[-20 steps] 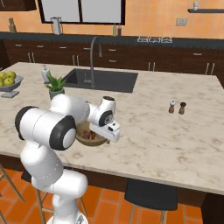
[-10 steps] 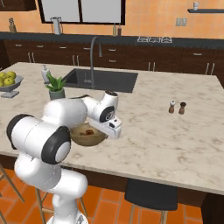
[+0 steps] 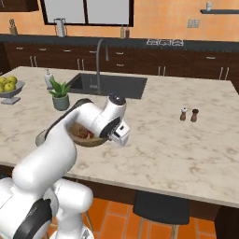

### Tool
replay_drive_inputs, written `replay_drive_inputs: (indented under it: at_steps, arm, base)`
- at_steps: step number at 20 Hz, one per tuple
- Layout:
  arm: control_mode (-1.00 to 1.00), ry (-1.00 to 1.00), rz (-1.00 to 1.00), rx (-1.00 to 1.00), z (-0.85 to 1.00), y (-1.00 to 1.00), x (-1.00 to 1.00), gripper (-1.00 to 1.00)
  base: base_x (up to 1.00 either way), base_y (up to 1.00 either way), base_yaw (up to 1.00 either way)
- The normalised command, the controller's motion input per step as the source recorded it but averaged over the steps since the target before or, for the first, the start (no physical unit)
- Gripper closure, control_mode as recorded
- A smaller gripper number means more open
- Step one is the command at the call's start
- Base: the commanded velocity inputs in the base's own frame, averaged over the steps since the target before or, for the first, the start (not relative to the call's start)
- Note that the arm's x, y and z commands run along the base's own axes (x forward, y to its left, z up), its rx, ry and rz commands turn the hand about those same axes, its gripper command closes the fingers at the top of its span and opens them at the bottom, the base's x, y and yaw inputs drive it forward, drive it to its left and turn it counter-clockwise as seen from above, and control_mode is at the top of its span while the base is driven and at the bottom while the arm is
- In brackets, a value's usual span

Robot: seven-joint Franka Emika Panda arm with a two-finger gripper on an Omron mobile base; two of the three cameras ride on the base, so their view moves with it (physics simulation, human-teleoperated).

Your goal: Pick the chicken drumstick and potato from their plates and place them in the bowl. Then put the bowl in the fridge.

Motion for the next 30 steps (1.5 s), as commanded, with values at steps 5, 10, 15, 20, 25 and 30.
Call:
replay_drive_inputs:
  at_steps: [5, 10, 15, 20, 25, 30]
  arm:
    - [-1.0, -0.09, -0.1, 0.0, 0.3, 0.0, -0.06, 1.0]
    - [-1.0, -0.21, -0.01, 0.0, 0.15, 0.0, -0.41, 1.0]
    - [1.0, -0.19, -0.04, 0.01, 0.13, -0.13, -0.48, 1.0]
    - [1.0, 0.0, 0.0, 0.0, 0.0, 0.0, 0.0, 1.0]
    - [1.0, 0.0, 0.0, 0.0, 0.0, 0.0, 0.0, 1.0]
    - [1.0, 0.0, 0.0, 0.0, 0.0, 0.0, 0.0, 1.0]
  base:
    - [0.0, 0.0, 0.0]
    - [0.0, 0.0, 0.0]
    - [-0.15, -0.08, -0.04]
    - [-0.78, -0.75, -0.37]
    - [-0.34, -0.97, -0.51]
    - [0.18, -1.0, -0.54]
